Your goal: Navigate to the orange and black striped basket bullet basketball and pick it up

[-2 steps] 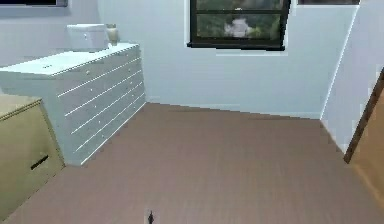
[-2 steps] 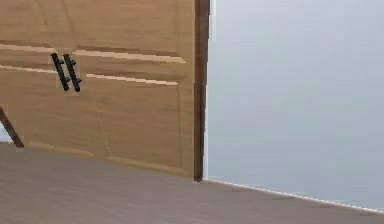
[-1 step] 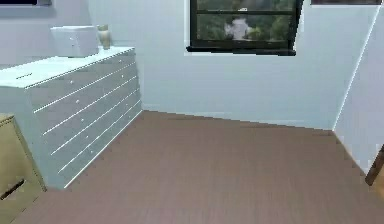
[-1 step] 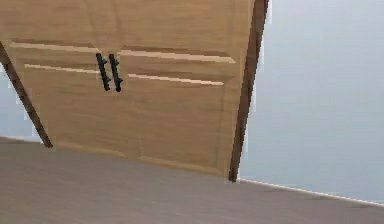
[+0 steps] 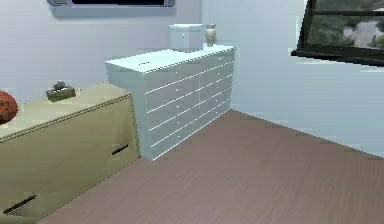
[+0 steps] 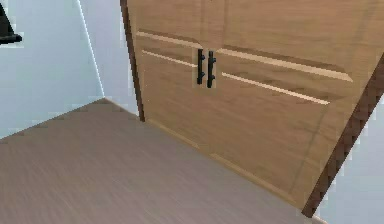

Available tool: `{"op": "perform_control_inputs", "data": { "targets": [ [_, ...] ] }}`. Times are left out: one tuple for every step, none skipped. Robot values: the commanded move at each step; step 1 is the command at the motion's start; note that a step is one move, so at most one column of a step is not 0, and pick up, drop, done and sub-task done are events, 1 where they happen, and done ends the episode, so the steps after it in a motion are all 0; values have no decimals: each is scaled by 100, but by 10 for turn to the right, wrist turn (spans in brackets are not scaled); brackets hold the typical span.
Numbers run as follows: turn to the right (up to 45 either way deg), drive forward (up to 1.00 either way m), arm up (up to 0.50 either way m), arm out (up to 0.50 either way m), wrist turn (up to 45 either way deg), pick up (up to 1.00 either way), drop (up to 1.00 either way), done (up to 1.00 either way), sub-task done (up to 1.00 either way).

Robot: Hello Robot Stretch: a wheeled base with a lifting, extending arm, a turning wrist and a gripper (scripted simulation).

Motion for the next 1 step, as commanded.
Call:
{"op": "perform_control_inputs", "data": {
  "targets": [
    [0,10,0,0,0,0,0,0,0]
  ]
}}
